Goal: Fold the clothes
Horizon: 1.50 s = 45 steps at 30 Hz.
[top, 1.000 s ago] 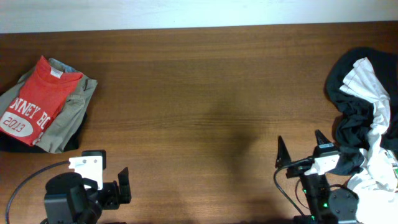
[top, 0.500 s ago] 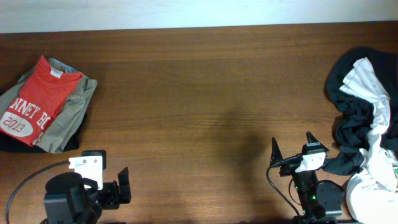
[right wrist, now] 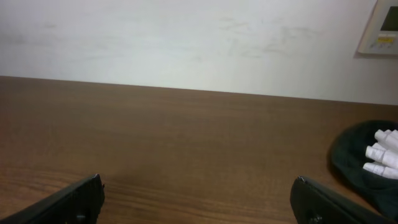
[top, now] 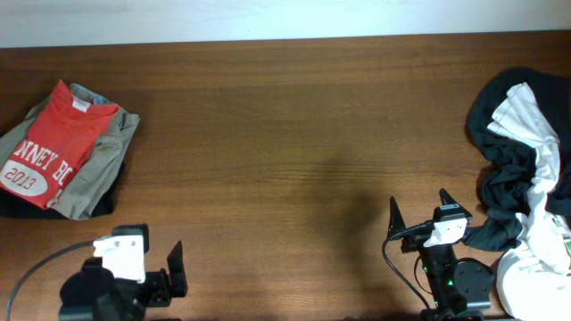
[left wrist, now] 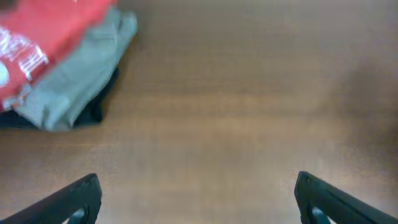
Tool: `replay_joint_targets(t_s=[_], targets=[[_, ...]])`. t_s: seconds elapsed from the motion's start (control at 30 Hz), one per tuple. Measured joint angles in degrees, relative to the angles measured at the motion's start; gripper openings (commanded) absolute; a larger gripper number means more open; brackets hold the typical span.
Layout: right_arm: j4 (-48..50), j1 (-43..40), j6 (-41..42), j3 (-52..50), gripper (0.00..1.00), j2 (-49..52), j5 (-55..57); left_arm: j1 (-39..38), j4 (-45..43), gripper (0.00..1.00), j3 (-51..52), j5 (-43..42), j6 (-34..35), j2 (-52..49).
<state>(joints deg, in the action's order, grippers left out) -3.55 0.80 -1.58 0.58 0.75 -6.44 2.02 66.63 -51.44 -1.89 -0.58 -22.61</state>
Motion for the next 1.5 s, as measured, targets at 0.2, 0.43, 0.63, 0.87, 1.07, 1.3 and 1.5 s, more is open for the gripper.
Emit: replay_joint_targets(t_s=[0.2,0.43,0.63,0.87,1.07,1.3,1.5], targets=[[0.02,0.02,0.02,0.0,0.99,-0.07,0.02,0.0,-30.82,0.99,25.75,0.02,0.02,11.67],[0.0,0.02,0.02,0.0,0.99,-0.07,0.02,0.0,-65.13,0.99,48.98,-0.02,0.02,21.73],[-0.02,0.02,0.02,0.0,0.99,-0.07,0.02,-0.02,-62.12,0.99,50.56,0.02,0.02,21.88],[-0.02,0.02,0.04,0.0,0.99,-0.07,0.02,-0.02,-62.12,0.99,50.56,0.02,0.02,21.88],[-0.02,0.02,0.02,0.0,0.99,-0.07,0.02,-0.02,-62.12,0.99,50.56,0.02,0.0,21.88],[-0.02,0.02,0.0,0.0,0.99,-0.07,0.02,-0.02,-62.12,0.99,50.56,0.02,0.02,21.88],[-0.02,0.02,0.04,0.0,0.99,-0.07,0.02,-0.02,-62.12,0.99,50.56,0.02,0.02,21.88]])
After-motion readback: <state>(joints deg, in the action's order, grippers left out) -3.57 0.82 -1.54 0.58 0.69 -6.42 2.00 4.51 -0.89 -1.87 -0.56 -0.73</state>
